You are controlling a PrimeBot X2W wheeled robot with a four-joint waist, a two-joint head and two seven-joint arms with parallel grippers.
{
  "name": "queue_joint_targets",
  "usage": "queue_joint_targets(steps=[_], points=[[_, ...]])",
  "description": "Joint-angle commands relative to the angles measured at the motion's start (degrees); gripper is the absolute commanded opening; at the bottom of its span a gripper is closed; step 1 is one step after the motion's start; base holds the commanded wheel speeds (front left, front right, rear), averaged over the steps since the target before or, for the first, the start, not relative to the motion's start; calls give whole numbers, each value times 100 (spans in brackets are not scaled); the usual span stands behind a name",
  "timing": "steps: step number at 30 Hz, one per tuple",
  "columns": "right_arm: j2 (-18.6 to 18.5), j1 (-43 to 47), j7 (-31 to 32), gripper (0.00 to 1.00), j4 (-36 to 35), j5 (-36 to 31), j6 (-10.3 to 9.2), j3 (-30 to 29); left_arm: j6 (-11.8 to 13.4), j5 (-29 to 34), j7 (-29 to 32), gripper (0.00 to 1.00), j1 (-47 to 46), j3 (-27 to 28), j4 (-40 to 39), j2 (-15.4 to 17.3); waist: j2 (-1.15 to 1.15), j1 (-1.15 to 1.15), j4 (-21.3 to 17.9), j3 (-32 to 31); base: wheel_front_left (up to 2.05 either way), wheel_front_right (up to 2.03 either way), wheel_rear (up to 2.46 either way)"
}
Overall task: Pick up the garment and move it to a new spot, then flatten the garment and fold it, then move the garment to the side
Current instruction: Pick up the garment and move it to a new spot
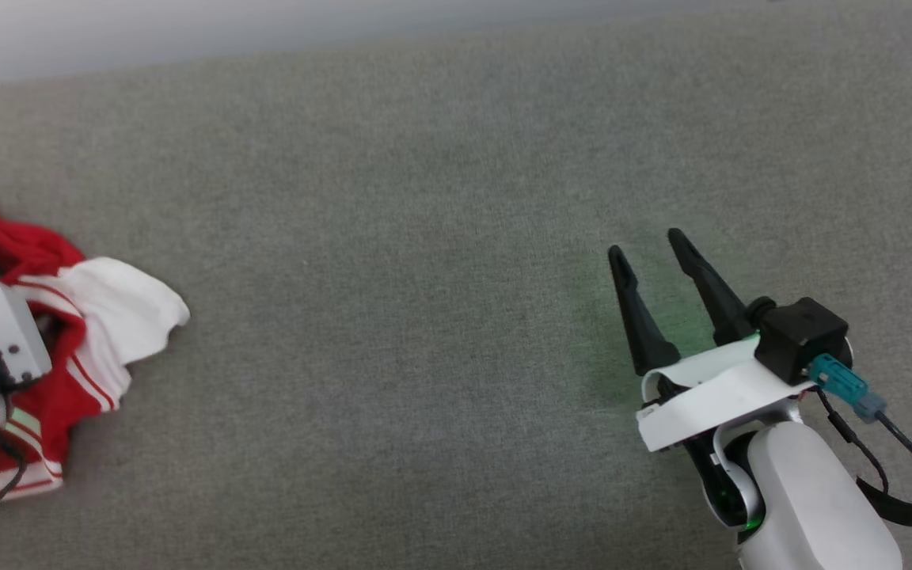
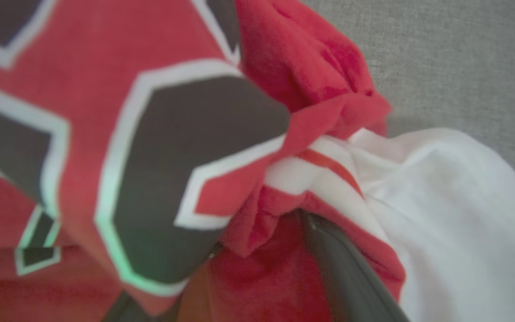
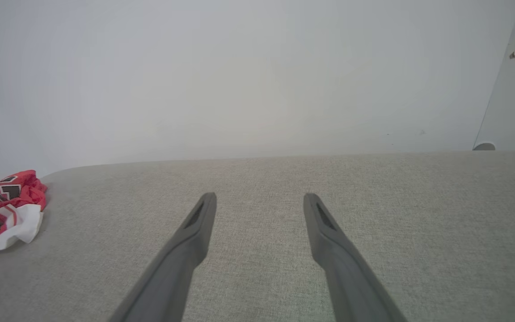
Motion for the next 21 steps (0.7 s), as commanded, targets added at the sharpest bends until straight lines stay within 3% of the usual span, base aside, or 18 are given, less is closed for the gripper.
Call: queue_joint_targets(steps=[1, 4, 5, 16, 21], points=[[-10, -89, -6, 100, -28, 18, 0, 76, 7, -70, -4, 100, 249, -211, 83, -432, 0, 0, -89, 247, 0, 0, 0], [-19, -144, -6, 100, -38, 54, 0, 174, -23, -293, -303, 11, 366, -389, -219, -492, 0, 0, -39, 163, 0, 0, 0], [-22, -137, -6, 100, -38, 69, 0, 179, -23, -332, -431, 0, 381, -430, -267, -456, 0, 0, -13, 114, 0, 0, 0], [-51, 215, -6, 100, 188, 141, 0, 167, 8, -843, -1779, 0, 105, -793, -841, 122, 0, 0, 316, -575, 0, 0, 0], [-19, 437, -5, 100, 238, 229, 0, 150, 7, -1210, -2093, 0, 140, -1102, -1522, 48, 0, 0, 327, -883, 0, 0, 0]])
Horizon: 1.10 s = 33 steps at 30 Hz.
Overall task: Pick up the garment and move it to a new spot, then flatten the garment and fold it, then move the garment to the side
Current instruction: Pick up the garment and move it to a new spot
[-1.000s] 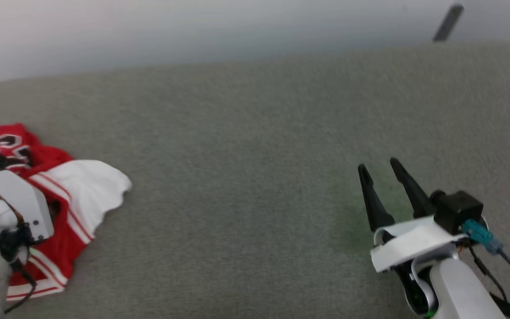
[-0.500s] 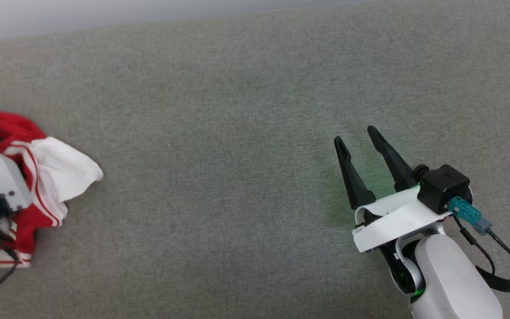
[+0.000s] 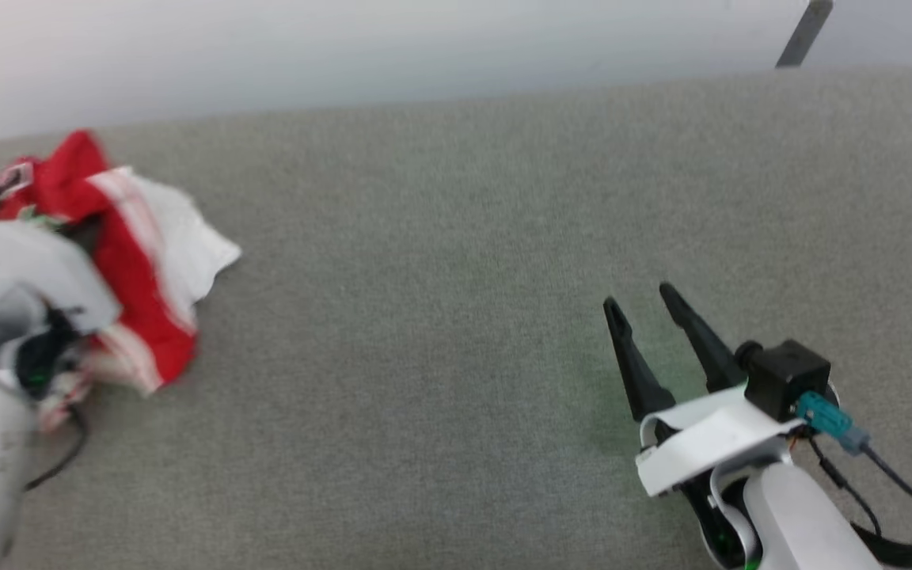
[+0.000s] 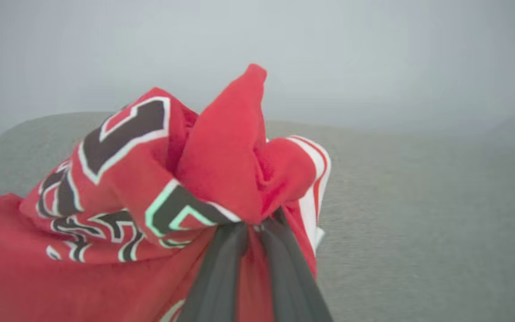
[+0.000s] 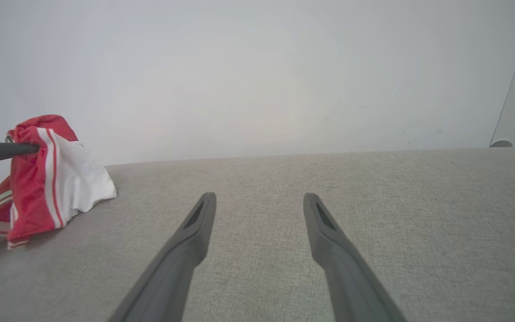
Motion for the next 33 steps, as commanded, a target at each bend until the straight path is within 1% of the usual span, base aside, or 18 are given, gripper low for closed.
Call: queue_joint_targets(steps=[1, 4, 6, 10, 13, 15, 16, 18, 22, 26, 27, 29, 31, 32, 33], points=[[15, 167, -5, 100, 15, 66, 0, -36, 1, -224, -59, 0, 93, -163, -382, -93, 0, 0, 82, -326, 0, 0, 0], [38, 277, -5, 100, 11, 98, 0, -104, 1, -585, 48, 0, 90, -325, -1025, -220, 0, 0, 19, -433, 0, 0, 0], [60, 307, -5, 100, -29, 126, 0, -154, 1, -761, 231, 0, 103, -499, -1521, -306, 0, 0, -83, -459, 0, 0, 0], [97, 402, -5, 100, -140, 173, 0, -304, 1, -1015, 815, 0, 187, -942, -2601, -343, 0, 0, -365, -436, 0, 0, 0], [130, 441, -5, 100, -245, 203, 0, -414, 1, -1138, 1283, 0, 217, -1243, -3292, -335, 0, 0, -659, -361, 0, 0, 0], [148, 489, -4, 100, -321, 241, 0, -495, 15, -1197, 1526, 0, 191, -1363, -3596, -388, 0, 0, -876, -282, 0, 0, 0], [148, 489, -4, 100, -321, 241, 0, -495, 15, -1197, 1526, 0, 191, -1363, -3596, -388, 0, 0, -876, -282, 0, 0, 0], [162, 525, -4, 100, -404, 267, 0, -593, 29, -1138, 1760, 0, 111, -1555, -3794, -458, 0, 0, -1092, -186, 0, 0, 0], [175, 571, -4, 100, -556, 387, 0, -808, 36, -1081, 2151, 0, -113, -1974, -3811, -834, 0, 0, -1543, 27, 0, 0, 0], [177, 535, -4, 100, -671, 719, 0, -876, -5, -1075, 2380, 0, -416, -2402, -3448, -1218, 0, 0, -2060, 298, 0, 0, 0], [181, 521, -4, 100, -692, 781, 0, -869, 0, -1034, 2389, 0, -515, -2519, -3299, -1288, 0, 0, -2185, 358, 0, 0, 0], [182, 462, -4, 100, -719, 949, 0, -787, -5, -886, 2288, 0, -744, -2732, -2980, -1315, 0, 0, -2472, 492, 0, 0, 0], [178, 417, -4, 100, -744, 1125, 0, -733, -6, -891, 2142, 0, -870, -2876, -2565, -1383, 0, 0, -2731, 604, 0, 0, 0], [180, 423, -5, 100, -754, 1186, 0, -723, -3, -827, 2057, 0, -959, -2940, -2333, -1387, 0, 0, -2846, 652, 0, 0, 0], [176, 466, -4, 100, -781, 1240, 0, -806, -5, -723, 1977, 0, -1092, -3084, -2121, -1454, 0, 0, -2874, 707, 0, 0, 0]])
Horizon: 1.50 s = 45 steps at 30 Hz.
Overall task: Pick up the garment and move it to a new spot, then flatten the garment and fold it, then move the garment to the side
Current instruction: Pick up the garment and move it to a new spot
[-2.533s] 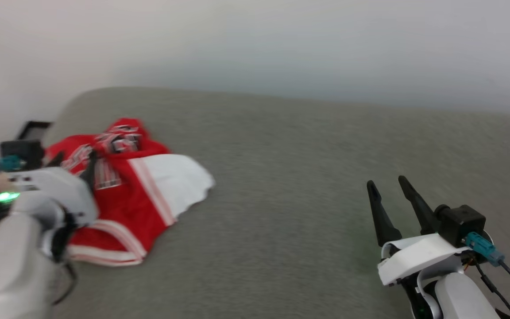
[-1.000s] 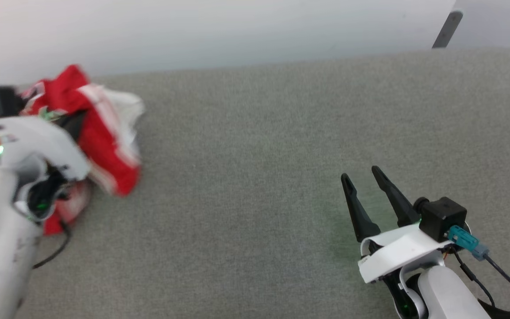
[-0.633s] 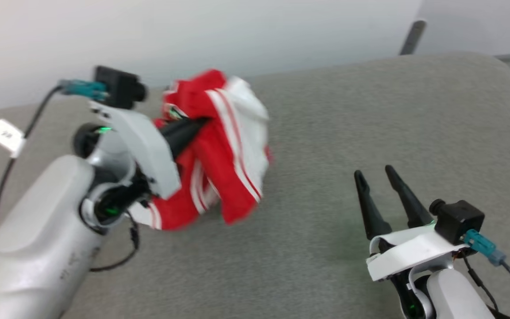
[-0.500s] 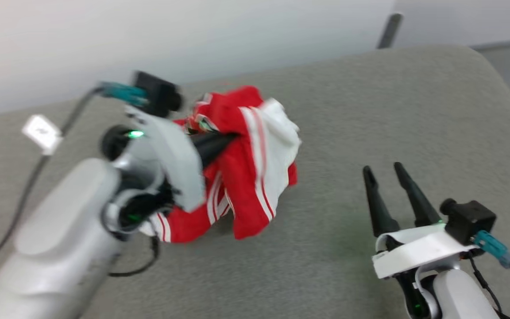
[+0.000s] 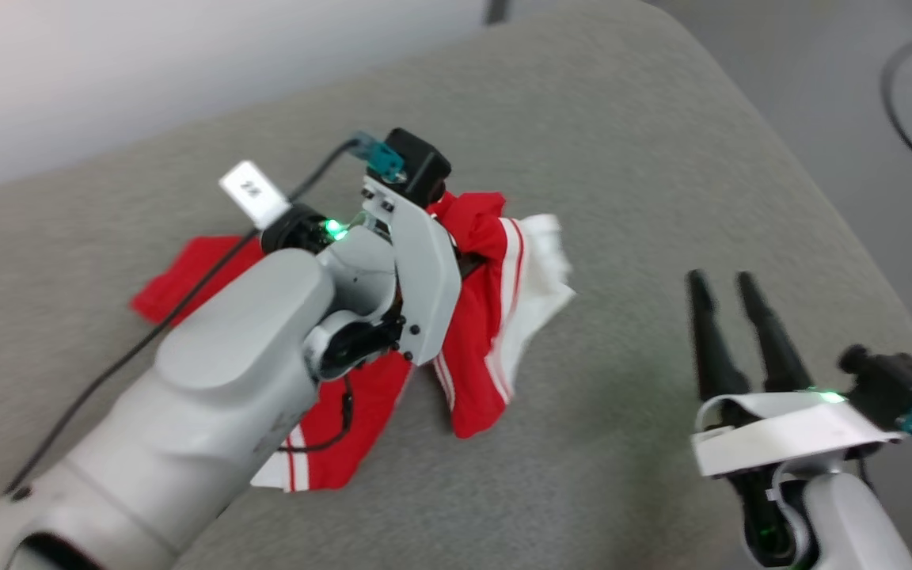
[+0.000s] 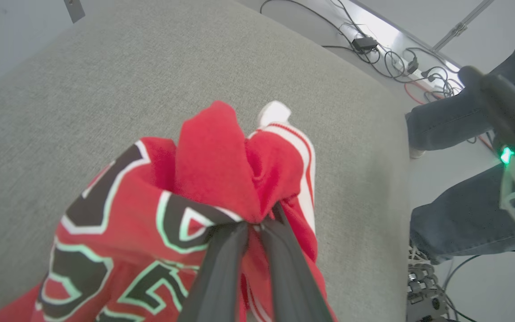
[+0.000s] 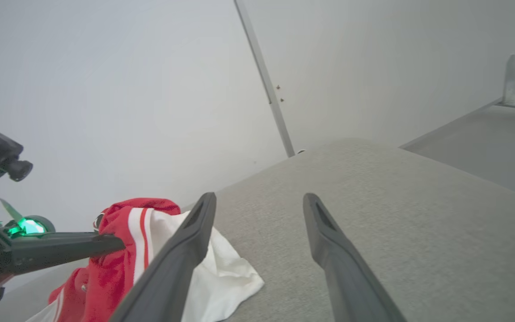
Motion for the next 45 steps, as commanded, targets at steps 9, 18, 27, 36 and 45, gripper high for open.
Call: queue_joint_targets(steps=[9, 18, 27, 36, 45], points=[[16, 224, -5, 100, -287, 335, 1, -293, -7, 584, -608, 0, -877, -1355, 1876, -127, 0, 0, -754, 908, 0, 0, 0], [15, 114, -5, 100, -429, 269, 1, -81, 24, 720, -94, 0, -692, -2097, 2590, 285, 0, 0, -750, 991, 0, 0, 0], [6, -208, -5, 100, -261, -4, 0, 320, 26, 734, -622, 100, -808, -2098, 2385, 481, 0, 0, -543, 788, 0, 0, 0], [7, -201, -6, 100, 5, -652, 0, 120, -5, -148, -2151, 100, -1077, -1695, 2128, -307, 0, 0, 659, 270, 0, 0, 0], [1, -88, -6, 100, 335, -1375, 0, -124, -4, -738, -3412, 100, -270, -1604, 1833, -275, 0, 0, 1675, -197, 0, 0, 0]])
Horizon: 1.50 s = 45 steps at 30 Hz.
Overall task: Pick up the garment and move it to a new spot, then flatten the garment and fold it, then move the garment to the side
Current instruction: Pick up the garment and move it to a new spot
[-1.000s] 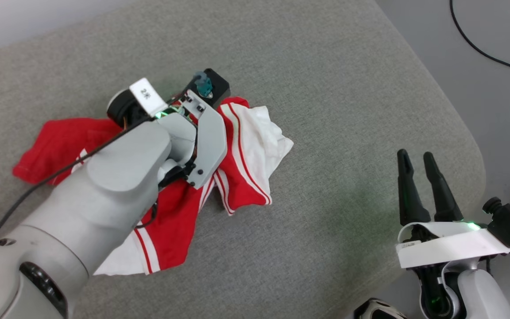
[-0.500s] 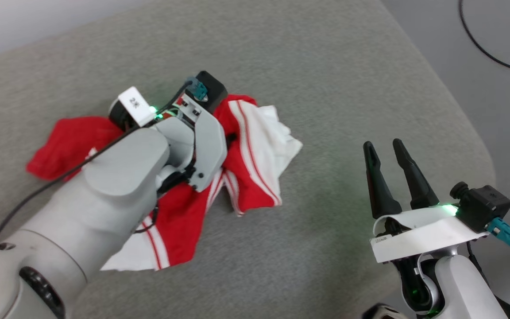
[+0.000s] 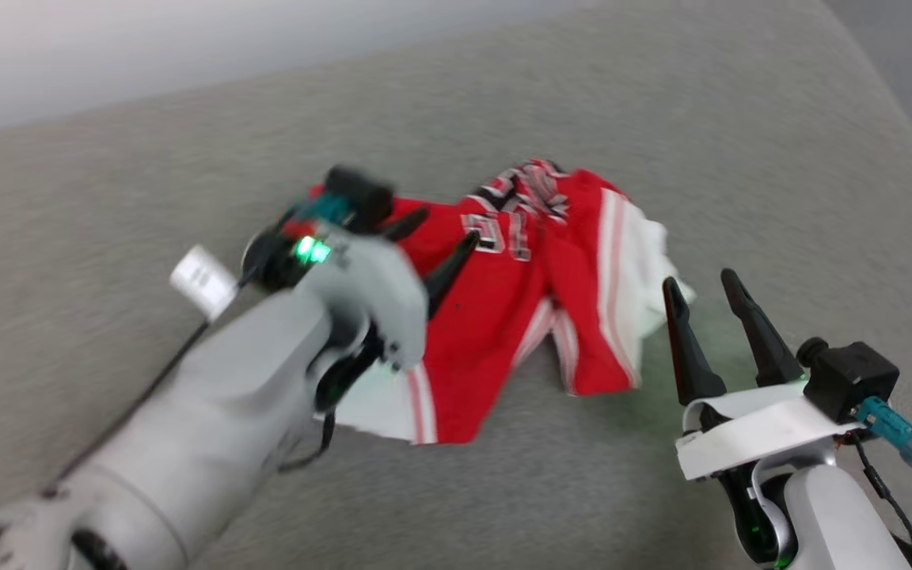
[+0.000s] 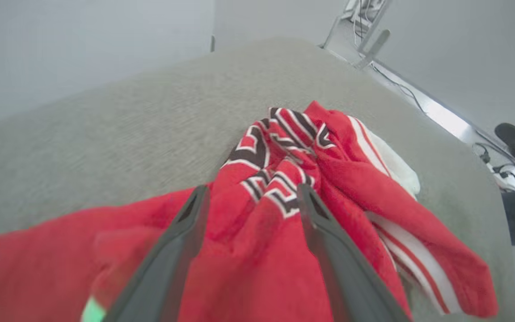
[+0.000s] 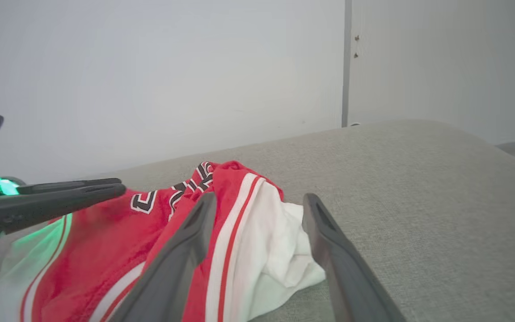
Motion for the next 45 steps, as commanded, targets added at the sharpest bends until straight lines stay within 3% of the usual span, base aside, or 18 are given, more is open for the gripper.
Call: queue_joint_targets(steps=[1, 8, 15, 21, 31, 36, 45], points=[[-12, 137, -5, 100, 72, -133, 0, -103, 12, -167, -312, 100, 350, 90, 24, -34, 0, 0, 881, -571, 0, 0, 0], [-260, 576, -4, 100, 184, -208, 0, -605, 12, -601, -854, 100, 1356, 618, 233, -235, 0, 0, 1801, -939, 0, 0, 0], [-406, 968, -4, 100, 155, -265, 0, -1015, 101, 252, -868, 100, 2310, 1782, -56, -154, 0, 0, 2455, -1192, 0, 0, 0], [-467, 1248, -4, 100, 159, -280, 0, -1128, 247, 993, -869, 100, 3107, 2742, -525, -61, 0, 0, 2718, -1372, 0, 0, 0], [-589, 1628, -5, 100, 118, -275, 0, -1174, 785, 2957, -870, 100, 4989, 4661, -2197, 56, 0, 0, 2689, -1798, 0, 0, 0], [-622, 1769, -4, 100, -6, -280, 0, -1221, 606, 3642, -870, 100, 5743, 5339, -2805, -74, 0, 0, 2556, -1930, 0, 0, 0], [-605, 1840, -4, 100, -343, -284, -1, -1364, 340, 4552, -870, 100, 6087, 6144, -3616, -375, 0, 0, 2336, -2028, 0, 0, 0]])
